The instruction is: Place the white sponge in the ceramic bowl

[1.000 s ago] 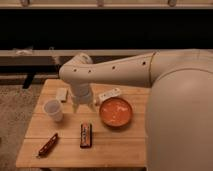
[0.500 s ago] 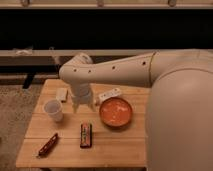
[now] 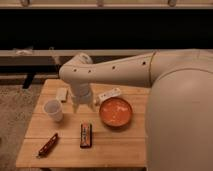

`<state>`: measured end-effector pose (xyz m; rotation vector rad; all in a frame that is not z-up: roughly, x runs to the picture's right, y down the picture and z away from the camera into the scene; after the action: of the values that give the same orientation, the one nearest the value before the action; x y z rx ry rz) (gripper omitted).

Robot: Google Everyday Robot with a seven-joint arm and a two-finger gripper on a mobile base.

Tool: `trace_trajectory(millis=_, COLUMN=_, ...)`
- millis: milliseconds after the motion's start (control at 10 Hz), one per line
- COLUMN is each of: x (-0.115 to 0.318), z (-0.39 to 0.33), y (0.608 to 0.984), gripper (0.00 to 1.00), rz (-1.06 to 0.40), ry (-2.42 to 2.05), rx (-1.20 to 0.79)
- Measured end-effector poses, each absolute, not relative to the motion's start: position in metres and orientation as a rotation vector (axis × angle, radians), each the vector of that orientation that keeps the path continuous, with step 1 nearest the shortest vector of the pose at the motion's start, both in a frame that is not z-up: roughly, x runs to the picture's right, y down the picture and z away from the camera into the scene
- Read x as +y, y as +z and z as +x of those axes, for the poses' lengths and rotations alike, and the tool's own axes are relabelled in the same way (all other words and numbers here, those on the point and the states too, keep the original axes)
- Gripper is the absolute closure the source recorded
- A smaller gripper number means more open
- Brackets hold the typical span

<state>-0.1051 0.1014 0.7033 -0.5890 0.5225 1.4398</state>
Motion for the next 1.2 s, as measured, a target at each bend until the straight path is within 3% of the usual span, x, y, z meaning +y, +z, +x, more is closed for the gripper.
trace_trajectory(millis=600, x=0.039, z=-0.144, y=0.751, gripper=0.35, rz=-0.554, ry=1.232, rx=0.413)
trace_trajectory(millis=1200, x=0.025, z=-0.212, y=0.858, gripper=0.35, rz=-0.552, ry=0.870, rx=0.389)
